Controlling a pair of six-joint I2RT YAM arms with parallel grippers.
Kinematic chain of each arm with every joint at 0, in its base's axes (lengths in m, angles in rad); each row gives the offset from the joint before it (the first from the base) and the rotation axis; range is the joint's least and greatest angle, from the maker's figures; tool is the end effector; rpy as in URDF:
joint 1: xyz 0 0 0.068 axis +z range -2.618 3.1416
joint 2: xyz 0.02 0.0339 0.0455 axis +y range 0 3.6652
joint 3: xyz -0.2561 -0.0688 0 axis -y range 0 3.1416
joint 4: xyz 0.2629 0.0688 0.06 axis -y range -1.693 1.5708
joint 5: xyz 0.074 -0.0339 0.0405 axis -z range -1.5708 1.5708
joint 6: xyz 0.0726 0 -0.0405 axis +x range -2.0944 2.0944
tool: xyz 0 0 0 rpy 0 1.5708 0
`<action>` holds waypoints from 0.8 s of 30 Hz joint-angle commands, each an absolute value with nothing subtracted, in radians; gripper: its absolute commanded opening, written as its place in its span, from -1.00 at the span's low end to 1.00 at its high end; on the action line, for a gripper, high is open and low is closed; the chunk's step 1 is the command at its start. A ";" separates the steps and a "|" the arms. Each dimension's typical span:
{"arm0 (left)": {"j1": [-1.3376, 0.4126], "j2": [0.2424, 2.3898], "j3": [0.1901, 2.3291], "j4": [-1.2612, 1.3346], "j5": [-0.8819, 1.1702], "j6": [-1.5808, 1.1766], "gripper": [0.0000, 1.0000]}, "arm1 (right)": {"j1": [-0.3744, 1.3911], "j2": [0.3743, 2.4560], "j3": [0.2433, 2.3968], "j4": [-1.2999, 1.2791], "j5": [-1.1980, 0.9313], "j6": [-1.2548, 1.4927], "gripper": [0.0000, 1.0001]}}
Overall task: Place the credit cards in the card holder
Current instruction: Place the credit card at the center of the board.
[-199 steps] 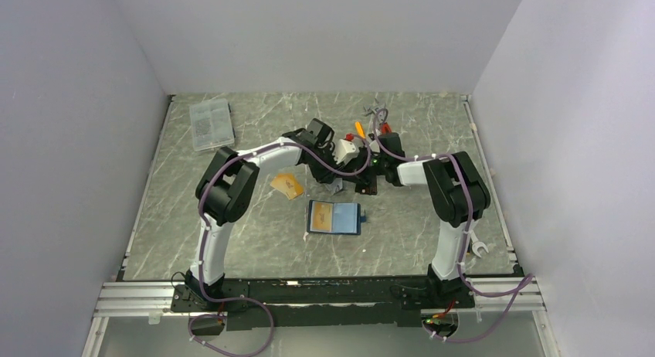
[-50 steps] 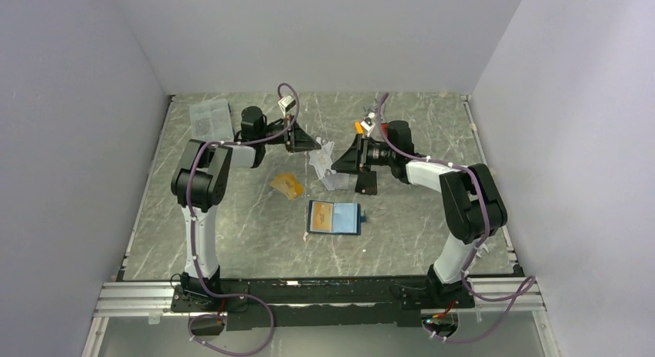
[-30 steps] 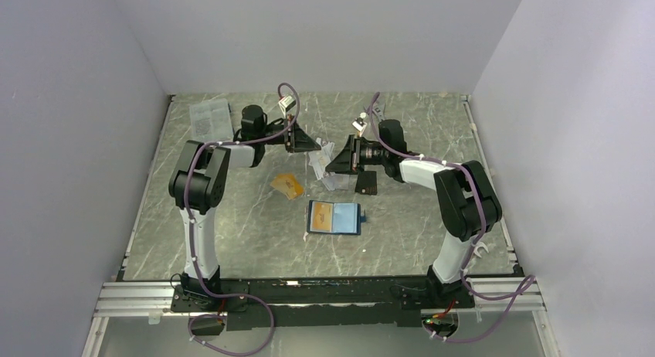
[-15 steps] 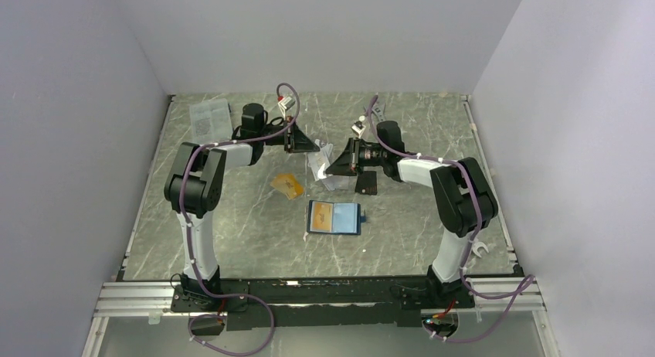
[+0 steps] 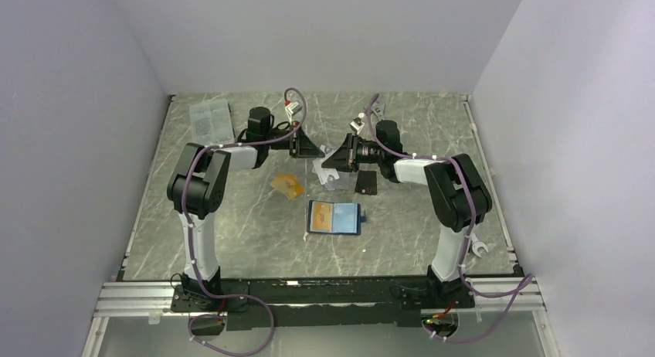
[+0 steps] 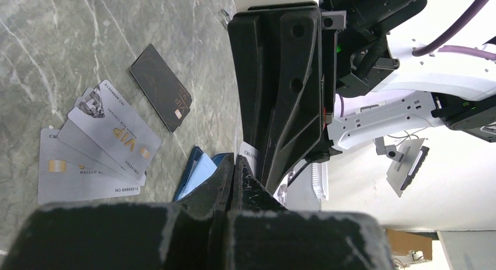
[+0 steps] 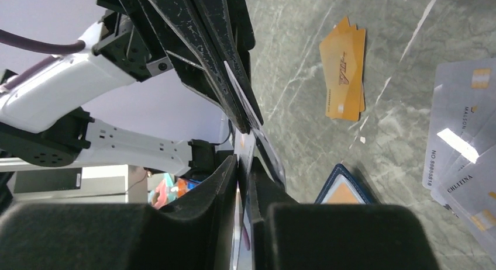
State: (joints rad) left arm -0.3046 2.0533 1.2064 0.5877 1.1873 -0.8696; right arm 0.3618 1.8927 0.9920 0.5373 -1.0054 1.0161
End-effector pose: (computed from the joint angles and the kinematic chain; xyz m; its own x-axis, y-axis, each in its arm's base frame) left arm 0.4145 -0.2009 0.1572 -0.8969 -0.0177 -0.4420 0.4372 0.1156 -0.8919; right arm 0.3682 0.2049 0.1475 -0.9638 0.1222 -0.2372 -0.2060 0.2237 0.9526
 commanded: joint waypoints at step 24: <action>-0.346 2.081 1.333 0.067 0.904 -0.496 -1.00 | 0.318 1.601 0.769 0.240 -0.847 0.798 -1.00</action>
